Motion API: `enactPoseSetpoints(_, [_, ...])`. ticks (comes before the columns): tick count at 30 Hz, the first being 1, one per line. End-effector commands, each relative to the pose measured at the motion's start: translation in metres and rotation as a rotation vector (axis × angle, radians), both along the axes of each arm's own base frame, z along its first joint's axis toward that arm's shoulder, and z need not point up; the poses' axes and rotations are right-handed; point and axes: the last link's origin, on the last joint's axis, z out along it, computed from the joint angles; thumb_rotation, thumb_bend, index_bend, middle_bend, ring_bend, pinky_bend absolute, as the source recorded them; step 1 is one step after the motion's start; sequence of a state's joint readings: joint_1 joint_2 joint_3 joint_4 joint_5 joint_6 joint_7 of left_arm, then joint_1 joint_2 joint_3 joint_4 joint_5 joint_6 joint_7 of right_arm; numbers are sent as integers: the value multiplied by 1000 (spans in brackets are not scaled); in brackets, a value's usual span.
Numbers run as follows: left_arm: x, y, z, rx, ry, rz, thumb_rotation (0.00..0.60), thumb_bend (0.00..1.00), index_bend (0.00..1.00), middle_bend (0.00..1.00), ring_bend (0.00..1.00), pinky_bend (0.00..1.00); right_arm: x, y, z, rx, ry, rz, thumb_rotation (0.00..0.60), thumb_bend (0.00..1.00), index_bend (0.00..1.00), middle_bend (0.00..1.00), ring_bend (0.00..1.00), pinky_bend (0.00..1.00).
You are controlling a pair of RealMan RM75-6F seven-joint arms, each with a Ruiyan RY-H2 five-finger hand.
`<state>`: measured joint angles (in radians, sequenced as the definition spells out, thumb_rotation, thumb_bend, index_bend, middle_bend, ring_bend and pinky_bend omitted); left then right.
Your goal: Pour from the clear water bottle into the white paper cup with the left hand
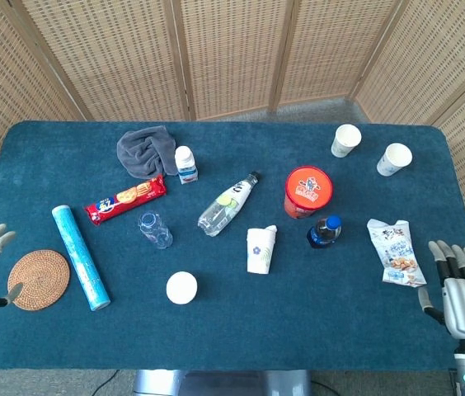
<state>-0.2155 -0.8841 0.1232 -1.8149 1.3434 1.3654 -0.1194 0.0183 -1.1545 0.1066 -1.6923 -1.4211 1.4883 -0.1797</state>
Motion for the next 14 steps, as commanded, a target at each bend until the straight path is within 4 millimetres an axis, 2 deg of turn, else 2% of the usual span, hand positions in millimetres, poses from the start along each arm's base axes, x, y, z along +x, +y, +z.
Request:
enactPoseSetpoints(1, [-2,-10,5,24,15,31,574,375,79,19,0,60,-2,0,2,-8,-1,-2,600,456,0,29,0,0])
enactPoseSetpoints(14, [6,-5,1,48,31,-19,579,376,80,27,0,47,-4,0,3,-1,-24,-5,600,452,0,29,0,0])
